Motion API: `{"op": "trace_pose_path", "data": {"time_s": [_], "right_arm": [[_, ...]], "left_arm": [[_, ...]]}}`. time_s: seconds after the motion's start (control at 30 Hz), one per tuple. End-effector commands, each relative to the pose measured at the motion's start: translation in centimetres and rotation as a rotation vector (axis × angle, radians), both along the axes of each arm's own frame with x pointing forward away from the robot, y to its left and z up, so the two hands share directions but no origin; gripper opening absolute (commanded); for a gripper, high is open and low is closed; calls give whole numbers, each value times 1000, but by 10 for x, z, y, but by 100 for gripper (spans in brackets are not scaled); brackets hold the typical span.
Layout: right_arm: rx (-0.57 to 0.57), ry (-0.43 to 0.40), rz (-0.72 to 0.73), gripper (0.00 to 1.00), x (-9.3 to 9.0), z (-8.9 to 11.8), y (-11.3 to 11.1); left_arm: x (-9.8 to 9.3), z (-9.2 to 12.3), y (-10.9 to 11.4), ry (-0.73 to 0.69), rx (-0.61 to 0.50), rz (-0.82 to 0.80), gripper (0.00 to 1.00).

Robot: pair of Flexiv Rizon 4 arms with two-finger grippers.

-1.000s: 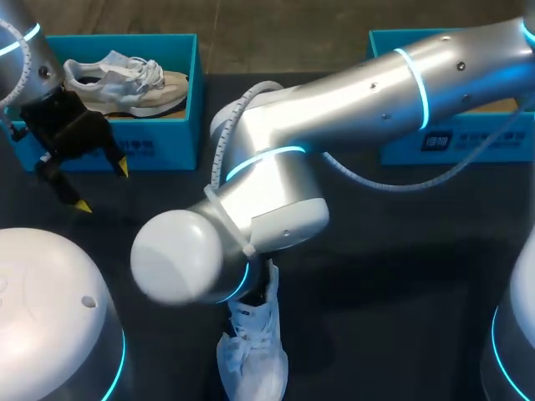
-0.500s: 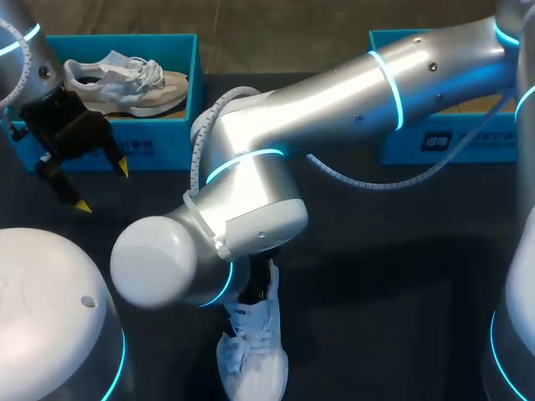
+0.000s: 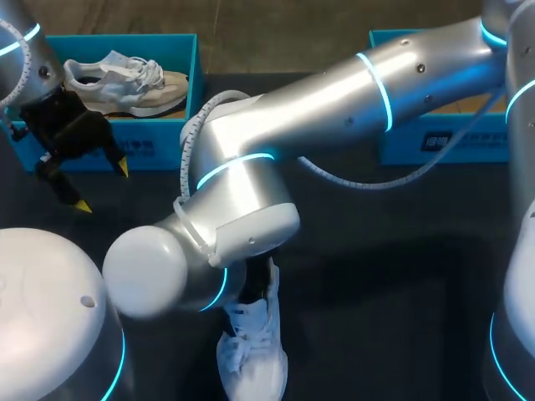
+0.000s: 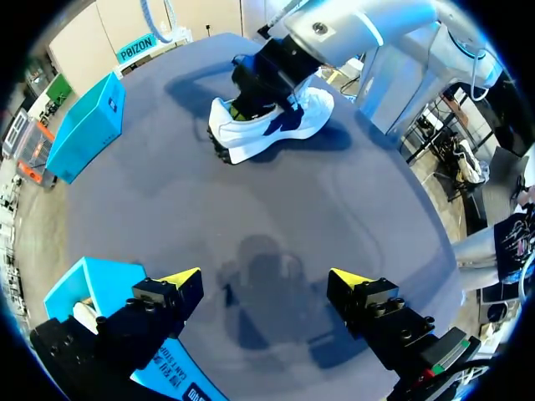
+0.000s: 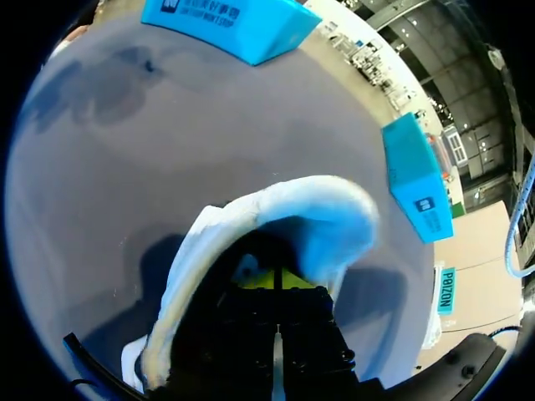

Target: Take the shoe out of the shoebox, open the shoe tongue, remove and reinsert the insole, then place the shoe into the shoebox

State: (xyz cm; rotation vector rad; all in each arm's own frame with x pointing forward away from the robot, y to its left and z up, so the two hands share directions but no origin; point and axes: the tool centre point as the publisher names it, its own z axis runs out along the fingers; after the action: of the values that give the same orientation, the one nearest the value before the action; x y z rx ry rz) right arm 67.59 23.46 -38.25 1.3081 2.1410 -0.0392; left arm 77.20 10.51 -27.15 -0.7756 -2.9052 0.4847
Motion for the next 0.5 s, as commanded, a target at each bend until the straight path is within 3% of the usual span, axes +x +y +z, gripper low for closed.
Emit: {"op": "trace_pose_path", "data": {"time_s": [0.03, 0.5], "right_arm": [[209, -187, -340, 0, -14, 18, -1], [196, -187, -350, 0, -11, 13, -2]], "left_arm": [[0, 1, 0, -1, 2, 0, 100], [0, 1, 0, -1, 2, 0, 100]]}}
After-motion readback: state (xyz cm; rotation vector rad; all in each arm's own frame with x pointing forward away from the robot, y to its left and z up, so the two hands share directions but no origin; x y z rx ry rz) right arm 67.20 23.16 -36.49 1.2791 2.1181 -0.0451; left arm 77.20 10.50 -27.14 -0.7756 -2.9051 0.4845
